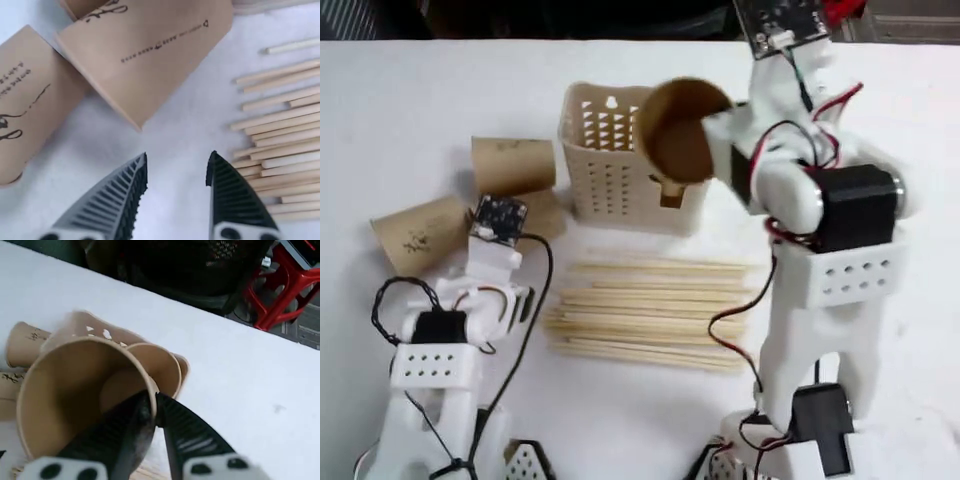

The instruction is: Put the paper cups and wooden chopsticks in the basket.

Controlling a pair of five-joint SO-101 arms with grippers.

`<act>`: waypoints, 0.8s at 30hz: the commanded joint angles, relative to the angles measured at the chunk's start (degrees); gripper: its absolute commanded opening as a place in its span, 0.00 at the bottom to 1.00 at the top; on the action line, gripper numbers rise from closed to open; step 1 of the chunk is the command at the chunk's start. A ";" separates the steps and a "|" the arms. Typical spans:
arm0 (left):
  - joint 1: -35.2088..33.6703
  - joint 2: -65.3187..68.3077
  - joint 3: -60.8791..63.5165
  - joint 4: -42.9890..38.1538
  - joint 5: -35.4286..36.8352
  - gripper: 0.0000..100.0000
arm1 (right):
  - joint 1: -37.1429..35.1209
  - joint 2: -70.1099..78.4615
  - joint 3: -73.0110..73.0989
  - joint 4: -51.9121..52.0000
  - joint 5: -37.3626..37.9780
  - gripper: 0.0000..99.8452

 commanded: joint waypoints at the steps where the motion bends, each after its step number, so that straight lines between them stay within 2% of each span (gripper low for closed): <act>1: 0.66 -1.10 -0.26 -1.49 -0.18 0.20 | -1.71 -0.22 -2.02 -6.81 -2.02 0.02; 7: 0.66 -1.10 -0.26 -1.41 -0.18 0.20 | -1.36 1.89 1.14 -10.59 -2.29 0.02; 13: 0.66 -1.10 -0.26 -1.41 -0.18 0.20 | 3.47 9.63 1.67 -12.62 -2.29 0.02; 20: 0.66 -1.10 -0.26 -1.41 -0.18 0.20 | 5.32 13.58 2.11 -12.97 -2.29 0.02; 22: 0.66 -1.10 -0.26 -1.41 -0.18 0.20 | 5.32 13.85 2.11 -11.82 -2.20 0.07; 24: 0.66 -1.10 -0.26 -1.32 -0.18 0.20 | 5.32 13.85 1.76 -10.77 -2.20 0.15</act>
